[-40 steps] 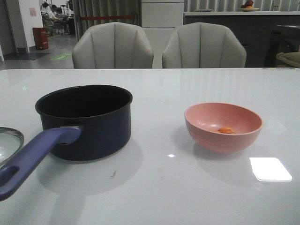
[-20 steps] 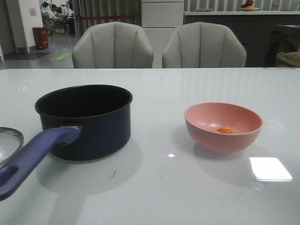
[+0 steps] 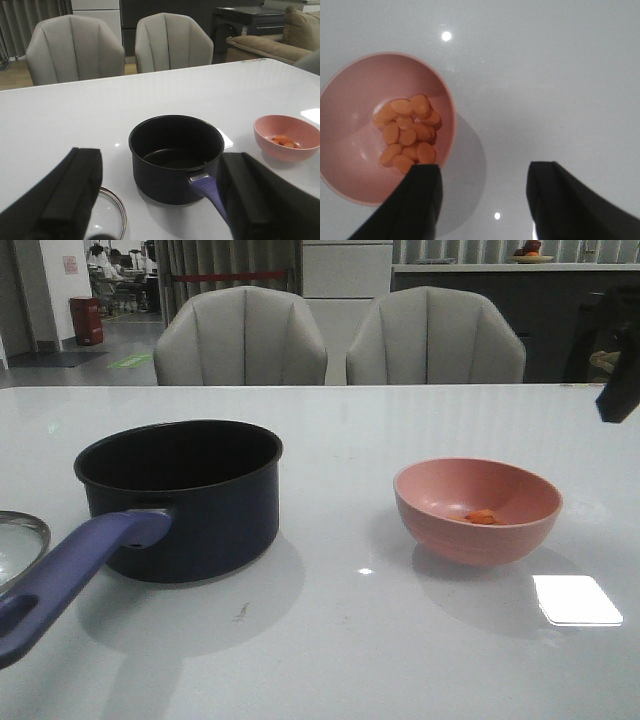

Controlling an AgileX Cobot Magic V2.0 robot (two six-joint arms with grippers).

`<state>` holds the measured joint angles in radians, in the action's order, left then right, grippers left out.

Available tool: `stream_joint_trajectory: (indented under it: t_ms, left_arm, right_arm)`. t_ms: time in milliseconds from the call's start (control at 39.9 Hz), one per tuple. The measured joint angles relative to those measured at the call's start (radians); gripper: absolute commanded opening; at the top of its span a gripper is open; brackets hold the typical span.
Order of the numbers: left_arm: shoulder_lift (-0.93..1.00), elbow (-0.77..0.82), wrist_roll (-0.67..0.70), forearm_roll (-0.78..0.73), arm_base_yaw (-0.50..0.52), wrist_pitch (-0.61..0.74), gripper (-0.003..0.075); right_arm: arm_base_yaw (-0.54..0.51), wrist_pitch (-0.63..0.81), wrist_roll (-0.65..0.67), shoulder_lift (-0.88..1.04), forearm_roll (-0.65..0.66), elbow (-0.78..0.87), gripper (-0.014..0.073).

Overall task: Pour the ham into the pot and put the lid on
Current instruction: 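Grasp the pink bowl rim with the right gripper and lift it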

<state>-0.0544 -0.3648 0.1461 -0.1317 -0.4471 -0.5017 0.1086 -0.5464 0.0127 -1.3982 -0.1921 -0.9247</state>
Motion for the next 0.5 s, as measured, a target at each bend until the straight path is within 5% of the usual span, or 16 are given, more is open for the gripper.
stream_joint_trajectory:
  t_ms: [401,501]
  left_arm:
    - [0.000,0.000,0.000,0.000,0.000,0.000,0.0511]
    - [0.000,0.000,0.000,0.000,0.000,0.000,0.0511]
  right_arm:
    - [0.026,-0.065,-0.116,-0.337,-0.108,-0.199,0.0461]
    - [0.028,-0.065,-0.120,-0.392,-0.119,-0.218,0.0404]
